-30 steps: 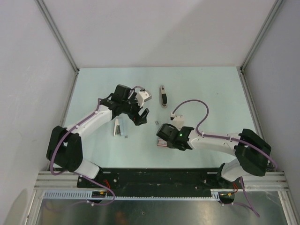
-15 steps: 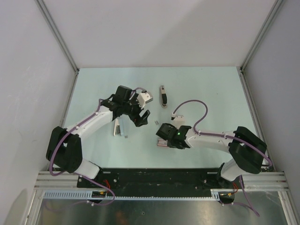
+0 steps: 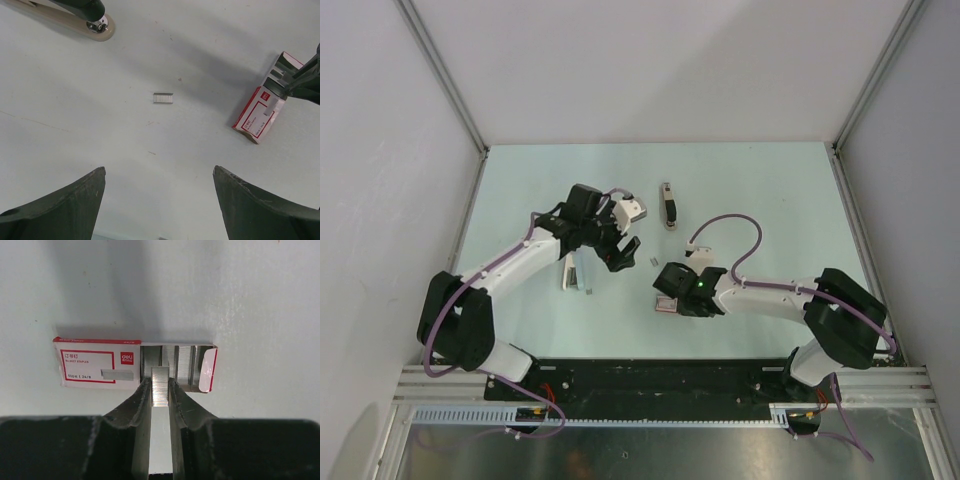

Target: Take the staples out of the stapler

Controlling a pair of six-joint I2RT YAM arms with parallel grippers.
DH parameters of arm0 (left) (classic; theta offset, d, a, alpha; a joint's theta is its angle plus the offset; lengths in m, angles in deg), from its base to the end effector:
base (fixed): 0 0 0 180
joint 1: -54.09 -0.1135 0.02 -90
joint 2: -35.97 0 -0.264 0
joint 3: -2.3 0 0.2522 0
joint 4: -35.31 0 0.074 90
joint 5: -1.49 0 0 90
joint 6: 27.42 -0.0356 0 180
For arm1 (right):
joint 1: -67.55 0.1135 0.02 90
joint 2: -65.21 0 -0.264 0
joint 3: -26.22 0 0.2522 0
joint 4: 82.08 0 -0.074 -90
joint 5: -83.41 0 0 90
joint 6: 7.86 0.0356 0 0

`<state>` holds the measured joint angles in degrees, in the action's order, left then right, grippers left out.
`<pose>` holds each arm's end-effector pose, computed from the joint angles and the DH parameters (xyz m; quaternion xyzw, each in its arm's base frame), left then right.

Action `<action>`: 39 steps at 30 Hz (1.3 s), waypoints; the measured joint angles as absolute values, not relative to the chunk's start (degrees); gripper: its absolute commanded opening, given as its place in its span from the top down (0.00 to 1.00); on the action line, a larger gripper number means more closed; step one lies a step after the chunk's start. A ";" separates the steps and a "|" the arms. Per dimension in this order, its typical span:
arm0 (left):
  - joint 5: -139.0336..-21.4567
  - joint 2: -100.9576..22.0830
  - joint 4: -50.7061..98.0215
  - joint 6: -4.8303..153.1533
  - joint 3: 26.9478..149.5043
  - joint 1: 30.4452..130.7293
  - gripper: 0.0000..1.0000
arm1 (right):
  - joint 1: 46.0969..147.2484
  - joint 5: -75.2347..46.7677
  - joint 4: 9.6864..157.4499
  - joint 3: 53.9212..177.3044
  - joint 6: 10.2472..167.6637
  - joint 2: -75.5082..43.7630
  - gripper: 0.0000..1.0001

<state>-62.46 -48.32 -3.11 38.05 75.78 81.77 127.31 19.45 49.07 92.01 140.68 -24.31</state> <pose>0.2679 -0.1582 0.2486 0.4723 0.7856 -0.2205 0.3334 0.1547 0.2344 0.1749 0.0239 0.9634 0.0125 0.2668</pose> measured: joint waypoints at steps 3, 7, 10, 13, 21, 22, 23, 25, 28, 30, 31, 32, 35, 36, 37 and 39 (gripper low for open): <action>-62.49 -48.30 -3.11 38.05 75.74 81.94 0.07 | 127.29 19.38 49.07 92.01 140.99 -24.37 0.77; -62.55 -48.02 -3.13 38.05 75.72 82.14 0.07 | 127.27 19.10 49.12 92.01 141.06 -24.39 0.75; -62.70 -47.58 -3.11 38.03 75.72 82.21 0.07 | 127.03 18.82 49.18 92.01 141.06 -24.59 0.74; -62.77 -47.47 -3.09 38.03 75.72 82.25 0.07 | 126.72 18.44 49.31 92.01 141.03 -25.01 0.71; -62.84 -47.47 -3.09 38.00 75.72 82.27 0.07 | 126.11 17.94 49.36 92.03 140.93 -25.27 0.69; -62.84 -47.47 -3.11 37.98 75.72 82.27 0.07 | 126.11 17.94 49.40 92.03 140.82 -25.27 0.69; -62.86 -47.47 -3.11 37.98 75.72 82.29 0.07 | 126.11 17.94 49.44 92.03 140.68 -25.27 0.69; -62.86 -47.47 -3.09 37.98 75.72 82.36 0.07 | 126.11 17.94 49.57 92.03 140.58 -25.27 0.69; -62.86 -47.47 -3.09 37.98 75.65 82.47 0.07 | 126.22 18.05 49.51 92.03 140.55 -25.12 0.70; -62.86 -47.47 -3.11 37.94 75.63 82.47 0.07 | 126.48 18.29 49.27 92.03 140.53 -24.55 0.72; -62.88 -47.47 -3.11 37.92 75.63 82.47 0.07 | 126.68 18.47 49.05 92.03 140.49 -24.11 0.74; -62.88 -47.47 -3.11 37.87 75.63 82.47 0.07 | 127.09 18.64 48.83 92.03 140.40 -23.28 0.76; -62.92 -47.47 -3.11 37.50 75.63 82.47 0.07 | 128.12 18.90 48.31 92.03 140.03 -20.88 0.83; -62.92 -47.47 -3.11 37.44 75.63 82.47 0.07 | 128.38 18.90 48.15 92.03 139.88 -19.89 0.86; -62.94 -47.47 -3.11 37.35 75.63 82.47 0.07 | 128.60 18.88 48.07 92.01 139.66 -18.93 0.90; -62.97 -47.47 -3.09 37.06 75.63 82.47 0.07 | 128.84 18.64 48.29 91.66 139.05 -17.09 0.97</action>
